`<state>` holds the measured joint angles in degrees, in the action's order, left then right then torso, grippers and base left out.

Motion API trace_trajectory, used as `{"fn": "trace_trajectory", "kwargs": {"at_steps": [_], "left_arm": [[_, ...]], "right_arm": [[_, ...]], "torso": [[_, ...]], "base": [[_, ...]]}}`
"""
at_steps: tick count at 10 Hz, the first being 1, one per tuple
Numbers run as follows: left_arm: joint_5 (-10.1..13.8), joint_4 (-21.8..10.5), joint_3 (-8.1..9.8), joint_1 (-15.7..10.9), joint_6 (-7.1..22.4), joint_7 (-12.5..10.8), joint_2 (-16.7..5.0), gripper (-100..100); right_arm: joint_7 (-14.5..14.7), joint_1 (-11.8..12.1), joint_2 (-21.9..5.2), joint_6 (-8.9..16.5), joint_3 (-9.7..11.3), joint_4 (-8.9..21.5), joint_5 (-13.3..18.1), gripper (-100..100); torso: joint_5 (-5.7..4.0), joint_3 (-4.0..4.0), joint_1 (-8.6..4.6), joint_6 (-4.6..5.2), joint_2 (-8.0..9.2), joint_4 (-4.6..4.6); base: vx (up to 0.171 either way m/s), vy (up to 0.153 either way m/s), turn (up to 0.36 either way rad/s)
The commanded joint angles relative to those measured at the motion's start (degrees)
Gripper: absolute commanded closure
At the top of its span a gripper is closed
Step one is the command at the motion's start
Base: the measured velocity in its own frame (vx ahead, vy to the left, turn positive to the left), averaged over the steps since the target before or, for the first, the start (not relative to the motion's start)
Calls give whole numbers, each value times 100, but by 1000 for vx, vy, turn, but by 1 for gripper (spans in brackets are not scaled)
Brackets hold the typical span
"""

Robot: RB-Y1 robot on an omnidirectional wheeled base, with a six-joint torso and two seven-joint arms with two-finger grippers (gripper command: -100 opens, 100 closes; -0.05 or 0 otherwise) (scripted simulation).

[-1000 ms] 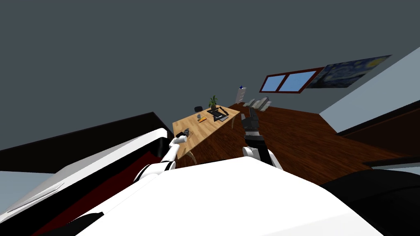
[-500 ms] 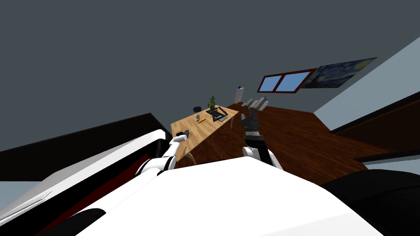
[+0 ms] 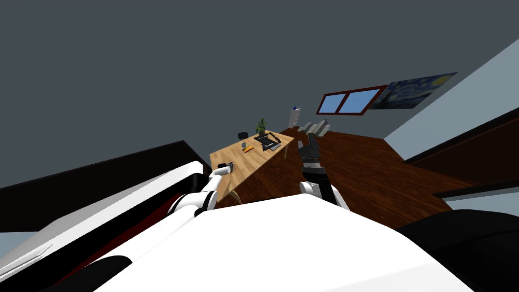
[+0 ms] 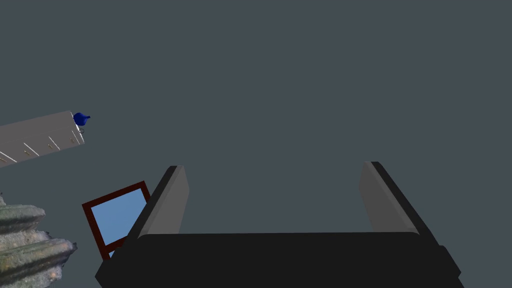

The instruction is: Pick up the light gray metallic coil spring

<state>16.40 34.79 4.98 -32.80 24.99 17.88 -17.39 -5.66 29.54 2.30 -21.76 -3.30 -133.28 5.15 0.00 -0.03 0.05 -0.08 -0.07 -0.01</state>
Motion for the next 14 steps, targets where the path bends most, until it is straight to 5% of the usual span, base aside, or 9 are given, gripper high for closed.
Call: {"fn": "trace_trajectory", "kwargs": {"at_steps": [1, 7, 10, 11, 12, 14], "left_arm": [[78, -286, -3, -133, 4, 71, -24, -100], [287, -1264, 49, -650, 454, 306, -186, -100], [314, -1404, 52, -715, 450, 345, -205, -100], [309, -1394, 51, -712, 487, 336, -208, 0], [244, -1425, 35, -594, 309, 265, -132, -100], [212, -1440, 27, -535, 221, 230, -94, -100]], "right_arm": [[0, 0, 0, 0, 0, 0, 0, 0], [0, 0, 0, 0, 0, 0, 0, 0], [0, 1, 0, 0, 0, 0, 0, 0], [0, 0, 0, 0, 0, 0, 0, 0], [0, 0, 0, 0, 0, 0, 0, 0], [0, 1, 0, 0, 0, 0, 0, 0]], "torso": [[0, 0, 0, 0, 0, 0], [1, -4, 4, -2, -6, -2], [3, -8, 13, -2, -13, -3], [3, -4, 8, -2, -6, -3], [1, 0, 3, -2, 2, -1], [2, -9, 9, -2, -16, -4]], "base": [[22, 5, -27], [34, 11, -31], [43, 26, -18], [0, 0, 0], [54, 21, -37], [73, 29, -17]]}}
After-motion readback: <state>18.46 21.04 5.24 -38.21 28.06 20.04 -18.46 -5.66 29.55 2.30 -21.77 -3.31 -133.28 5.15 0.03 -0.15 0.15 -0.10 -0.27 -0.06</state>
